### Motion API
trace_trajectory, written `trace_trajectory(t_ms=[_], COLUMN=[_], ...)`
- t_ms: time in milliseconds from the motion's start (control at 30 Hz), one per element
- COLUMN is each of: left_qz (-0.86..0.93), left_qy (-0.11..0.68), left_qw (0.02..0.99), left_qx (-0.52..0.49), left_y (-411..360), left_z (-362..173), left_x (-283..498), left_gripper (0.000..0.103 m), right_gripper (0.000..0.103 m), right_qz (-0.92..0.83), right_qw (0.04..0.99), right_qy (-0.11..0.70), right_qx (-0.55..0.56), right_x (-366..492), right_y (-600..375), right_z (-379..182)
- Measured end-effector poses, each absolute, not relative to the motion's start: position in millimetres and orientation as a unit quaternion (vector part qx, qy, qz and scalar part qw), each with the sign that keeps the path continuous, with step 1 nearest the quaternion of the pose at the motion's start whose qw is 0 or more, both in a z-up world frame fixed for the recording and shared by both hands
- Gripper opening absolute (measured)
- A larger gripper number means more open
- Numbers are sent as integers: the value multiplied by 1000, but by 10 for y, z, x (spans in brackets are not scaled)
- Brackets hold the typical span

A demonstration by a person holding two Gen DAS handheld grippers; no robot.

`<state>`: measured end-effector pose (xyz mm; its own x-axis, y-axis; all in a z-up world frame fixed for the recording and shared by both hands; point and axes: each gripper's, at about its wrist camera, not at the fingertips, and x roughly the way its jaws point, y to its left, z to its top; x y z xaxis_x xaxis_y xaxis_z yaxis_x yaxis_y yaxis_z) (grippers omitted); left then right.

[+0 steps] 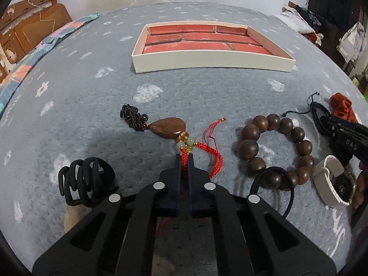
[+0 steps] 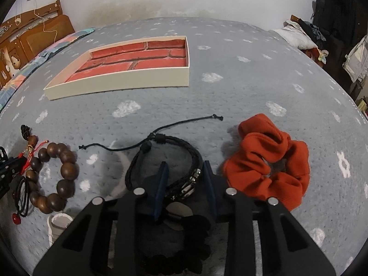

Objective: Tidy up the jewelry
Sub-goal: 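Grasp the red-string pendant with the left tool while the right tool grasps the black leather bracelet, then carry both items into the brick-lined tray and open both tools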

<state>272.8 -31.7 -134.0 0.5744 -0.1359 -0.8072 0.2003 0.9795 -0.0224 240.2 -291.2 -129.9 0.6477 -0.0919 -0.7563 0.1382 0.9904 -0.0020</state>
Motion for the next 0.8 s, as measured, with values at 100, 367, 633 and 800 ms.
trace_trajectory(t_ms=[100,367,633,800], left_qz=[-101,-117,-123,-132], left_qy=[447,419,384,361], left_qw=[888,900,915,923], left_qx=[27,19,10,11], left_y=[-292,-262,-262,-360], left_z=[-1313,-1027,-589,-284], left_x=[2728,2698,2868,3153], left_gripper=[2,2,2,2], right_gripper=[15,12,12,12], right_qz=[-59,-53,-49,-47], right_qw=[907,916,929,937], right_qy=[416,398,367,346], right_qx=[30,15,19,12], right_x=[2413,2403,2479,2719], right_y=[-2915,-2878,-2940,-2937], right_z=[-1295,-1183,-870,-610])
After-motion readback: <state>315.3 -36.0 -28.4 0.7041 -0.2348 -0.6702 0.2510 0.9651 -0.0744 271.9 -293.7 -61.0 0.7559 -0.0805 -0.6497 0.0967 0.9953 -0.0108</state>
